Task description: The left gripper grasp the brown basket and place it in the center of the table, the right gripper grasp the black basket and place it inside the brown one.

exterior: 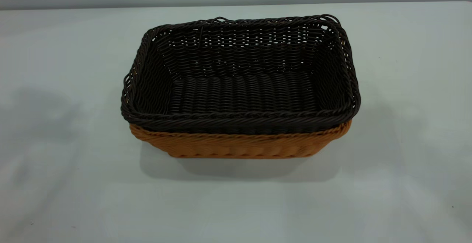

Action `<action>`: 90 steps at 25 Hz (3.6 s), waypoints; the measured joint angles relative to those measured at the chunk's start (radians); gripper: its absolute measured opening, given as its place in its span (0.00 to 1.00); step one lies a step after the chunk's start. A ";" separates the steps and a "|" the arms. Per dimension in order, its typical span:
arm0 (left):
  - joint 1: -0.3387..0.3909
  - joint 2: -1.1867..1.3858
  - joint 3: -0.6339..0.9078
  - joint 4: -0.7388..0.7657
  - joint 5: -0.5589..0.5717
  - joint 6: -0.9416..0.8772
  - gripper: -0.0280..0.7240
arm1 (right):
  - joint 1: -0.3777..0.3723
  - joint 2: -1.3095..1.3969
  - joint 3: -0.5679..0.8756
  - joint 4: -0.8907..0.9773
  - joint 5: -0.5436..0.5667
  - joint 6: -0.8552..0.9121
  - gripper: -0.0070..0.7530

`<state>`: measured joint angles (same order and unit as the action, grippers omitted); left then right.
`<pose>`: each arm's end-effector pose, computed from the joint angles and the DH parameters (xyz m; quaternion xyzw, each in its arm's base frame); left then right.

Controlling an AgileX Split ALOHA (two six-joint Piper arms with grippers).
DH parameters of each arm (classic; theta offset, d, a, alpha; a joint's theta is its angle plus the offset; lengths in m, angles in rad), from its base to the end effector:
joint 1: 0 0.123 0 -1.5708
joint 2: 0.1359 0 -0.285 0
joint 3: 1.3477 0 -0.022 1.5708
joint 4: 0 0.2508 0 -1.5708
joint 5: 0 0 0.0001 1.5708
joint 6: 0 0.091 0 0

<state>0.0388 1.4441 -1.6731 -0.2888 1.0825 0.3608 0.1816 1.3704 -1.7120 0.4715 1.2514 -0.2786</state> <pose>0.2993 -0.0113 0.4469 0.1338 0.9008 -0.0636 0.4082 0.2472 0.0853 0.4735 -0.2189 0.8783 0.2157 0.3662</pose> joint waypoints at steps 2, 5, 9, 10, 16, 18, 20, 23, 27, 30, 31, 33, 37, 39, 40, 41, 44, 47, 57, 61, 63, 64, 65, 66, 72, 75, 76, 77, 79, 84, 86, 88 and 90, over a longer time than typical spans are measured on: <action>0.000 -0.048 0.000 0.029 0.052 -0.049 0.73 | 0.000 -0.099 0.077 0.002 0.004 -0.002 0.79; 0.000 -0.116 0.000 0.078 0.084 -0.118 0.73 | 0.000 -0.252 0.220 0.001 0.008 -0.011 0.79; 0.000 -0.200 0.009 0.142 0.084 -0.192 0.73 | 0.000 -0.441 0.425 0.000 0.009 -0.022 0.79; 0.000 -0.228 0.026 0.147 0.084 -0.202 0.73 | 0.000 -0.481 0.477 -0.004 0.006 -0.023 0.79; 0.000 -0.454 0.264 0.150 0.084 -0.216 0.73 | 0.000 -0.745 0.746 -0.016 -0.006 -0.029 0.79; 0.000 -0.554 0.378 0.150 0.084 -0.216 0.73 | 0.000 -0.824 0.825 -0.028 -0.009 -0.031 0.79; 0.000 -0.649 0.504 0.150 0.084 -0.216 0.73 | 0.000 -0.904 0.894 -0.056 -0.014 -0.039 0.79; 0.000 -0.795 0.665 0.150 0.084 -0.216 0.73 | 0.000 -1.025 0.989 -0.120 -0.020 -0.056 0.79; 0.000 -0.968 0.834 0.150 0.084 -0.216 0.73 | 0.000 -1.142 1.086 -0.183 -0.026 -0.056 0.79; 0.000 -1.078 0.920 0.150 0.081 -0.209 0.73 | 0.000 -1.217 1.134 -0.206 -0.032 -0.060 0.79; 0.000 -1.112 0.943 0.150 0.081 -0.205 0.73 | 0.000 -1.235 1.145 -0.212 -0.033 -0.064 0.79; 0.000 -1.167 0.980 0.150 0.080 -0.199 0.73 | 0.000 -1.272 1.165 -0.217 -0.039 -0.076 0.79; 0.000 -1.255 1.045 0.150 0.080 -0.195 0.73 | 0.000 -1.324 1.209 -0.217 -0.055 -0.091 0.79; 0.000 -1.288 1.074 0.150 0.080 -0.193 0.73 | 0.000 -1.340 1.217 -0.217 -0.072 -0.093 0.79; 0.000 -1.303 1.085 0.150 0.080 -0.193 0.73 | 0.000 -1.347 1.218 -0.217 -0.077 -0.093 0.79; 0.000 -1.315 1.099 0.150 0.079 -0.193 0.73 | 0.000 -1.353 1.218 -0.217 -0.082 -0.093 0.79; 0.000 -1.347 1.137 0.150 0.077 -0.193 0.73 | 0.000 -1.374 1.223 -0.213 -0.094 -0.093 0.79; 0.000 -1.380 1.166 0.150 0.063 -0.193 0.73 | 0.000 -1.386 1.230 -0.213 -0.095 -0.093 0.79; 0.000 -1.405 1.183 0.150 0.035 -0.193 0.73 | 0.000 -1.386 1.230 -0.198 -0.097 -0.093 0.79; 0.000 -1.405 1.183 0.150 0.033 -0.192 0.73 | 0.000 -1.386 1.230 -0.197 -0.097 -0.093 0.79; 0.000 -1.405 1.183 0.150 0.033 -0.192 0.73 | 0.000 -1.386 1.230 -0.197 -0.097 -0.093 0.79; 0.000 -1.405 1.183 0.150 0.033 -0.192 0.73 | 0.000 -1.386 1.230 -0.197 -0.097 -0.093 0.79; 0.000 -1.405 1.183 0.150 0.032 -0.192 0.73 | 0.000 -1.386 1.230 -0.197 -0.097 -0.093 0.79; 0.000 -1.405 1.183 0.150 0.032 -0.192 0.73 | 0.000 -1.386 1.230 -0.197 -0.097 -0.093 0.79; -0.014 -1.410 1.183 0.157 0.032 -0.191 0.73 | 0.000 -1.386 1.230 -0.197 -0.097 -0.093 0.79; -0.076 -1.412 1.183 0.189 0.032 -0.202 0.73 | 0.000 -1.386 1.230 -0.197 -0.097 -0.093 0.79; -0.095 -1.412 1.183 0.201 0.032 -0.219 0.73 | 0.000 -1.386 1.230 -0.197 -0.097 -0.093 0.79; -0.106 -1.412 1.183 0.220 0.031 -0.240 0.73 | 0.000 -1.386 1.230 -0.197 -0.097 -0.092 0.79; -0.112 -1.412 1.183 0.265 0.030 -0.295 0.73 | 0.000 -1.386 1.230 -0.197 -0.097 -0.092 0.79; -0.112 -1.412 1.184 0.342 0.029 -0.402 0.73 | 0.000 -1.386 1.230 -0.197 -0.097 -0.093 0.79; -0.112 -1.422 1.184 0.347 0.028 -0.409 0.73 | 0.000 -1.386 1.230 -0.197 -0.097 -0.093 0.79; -0.112 -1.444 1.184 0.349 0.028 -0.412 0.73 | 0.000 -1.386 1.230 -0.197 -0.097 -0.093 0.79; -0.112 -1.461 1.184 0.349 0.028 -0.414 0.73 | 0.000 -1.386 1.230 -0.197 -0.097 -0.093 0.79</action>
<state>-0.0736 -0.0166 -0.4886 0.0601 1.1106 -0.0534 0.1816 -0.0158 -0.4823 0.2748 1.1549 -0.3714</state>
